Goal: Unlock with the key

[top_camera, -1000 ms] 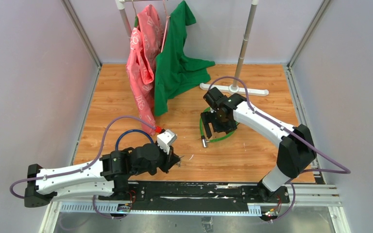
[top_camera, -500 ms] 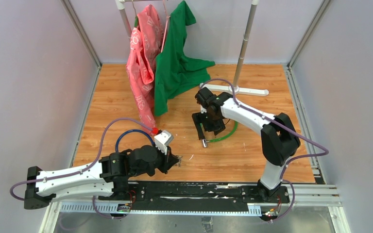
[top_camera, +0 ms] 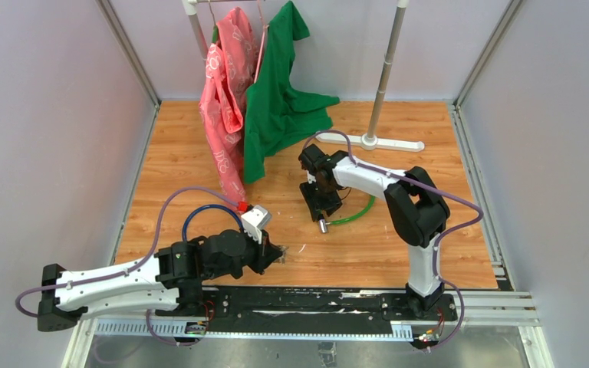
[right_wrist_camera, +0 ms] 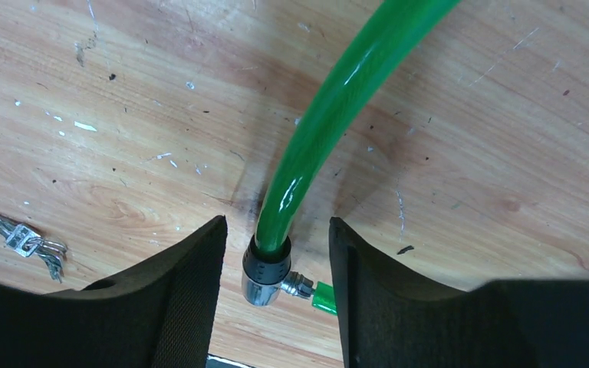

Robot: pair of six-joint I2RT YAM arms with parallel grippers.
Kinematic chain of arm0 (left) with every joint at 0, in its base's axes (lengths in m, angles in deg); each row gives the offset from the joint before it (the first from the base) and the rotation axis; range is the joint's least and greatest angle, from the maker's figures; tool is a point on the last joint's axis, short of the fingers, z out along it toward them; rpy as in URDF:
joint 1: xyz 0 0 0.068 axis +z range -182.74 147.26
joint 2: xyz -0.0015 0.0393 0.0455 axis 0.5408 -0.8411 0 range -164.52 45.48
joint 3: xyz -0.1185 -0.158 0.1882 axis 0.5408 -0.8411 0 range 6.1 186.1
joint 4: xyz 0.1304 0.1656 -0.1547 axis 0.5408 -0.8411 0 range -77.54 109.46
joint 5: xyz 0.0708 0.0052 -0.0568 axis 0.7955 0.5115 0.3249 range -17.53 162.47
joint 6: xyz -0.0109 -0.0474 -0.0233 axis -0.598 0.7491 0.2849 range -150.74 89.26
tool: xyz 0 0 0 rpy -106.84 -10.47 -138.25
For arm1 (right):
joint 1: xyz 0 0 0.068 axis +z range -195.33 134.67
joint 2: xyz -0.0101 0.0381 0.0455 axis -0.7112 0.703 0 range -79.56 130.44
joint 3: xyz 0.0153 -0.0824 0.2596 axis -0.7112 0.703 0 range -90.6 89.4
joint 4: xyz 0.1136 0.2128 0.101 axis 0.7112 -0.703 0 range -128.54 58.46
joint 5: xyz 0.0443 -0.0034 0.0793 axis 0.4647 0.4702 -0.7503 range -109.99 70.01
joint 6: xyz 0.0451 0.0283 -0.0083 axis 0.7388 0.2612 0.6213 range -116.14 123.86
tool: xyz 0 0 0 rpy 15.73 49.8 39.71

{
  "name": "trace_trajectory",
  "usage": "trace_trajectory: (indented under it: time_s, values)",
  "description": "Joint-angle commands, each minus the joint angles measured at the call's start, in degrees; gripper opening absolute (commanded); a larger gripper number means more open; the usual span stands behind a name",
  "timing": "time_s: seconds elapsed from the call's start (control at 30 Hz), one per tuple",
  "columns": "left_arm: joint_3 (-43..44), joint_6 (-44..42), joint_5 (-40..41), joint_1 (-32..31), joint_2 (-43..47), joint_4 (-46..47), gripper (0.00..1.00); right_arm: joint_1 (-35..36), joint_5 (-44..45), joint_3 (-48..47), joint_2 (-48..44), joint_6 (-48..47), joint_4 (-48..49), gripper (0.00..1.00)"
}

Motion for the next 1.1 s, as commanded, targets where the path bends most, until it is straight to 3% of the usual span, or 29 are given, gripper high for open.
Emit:
trace_trajectory:
  time_s: [0.0, 0.4, 0.6, 1.07]
  values:
    - [-1.17, 1.12, 0.59, 0.23, 0.92, 0.49, 0.00, 0.75, 1.15, 0.31, 0.92, -0.15, -0.12, 0.51]
    - [-1.65, 1.65, 0.99, 0.26, 1.20, 0.96, 0.00, 1.47, 3.39, 3.05, 0.97, 1.93, -2.17, 0.39]
    - [-1.88, 1.89, 1.22, 0.26, 1.33, 1.20, 0.00, 1.73, 2.88, 2.83, 0.79, 3.08, -2.69, 0.01]
    - [-0.48, 1.65, 0.44, 0.25, 0.76, 2.03, 0.00, -1.24, -1.91, 1.43, -9.85, 15.50, -7.57, 0.00]
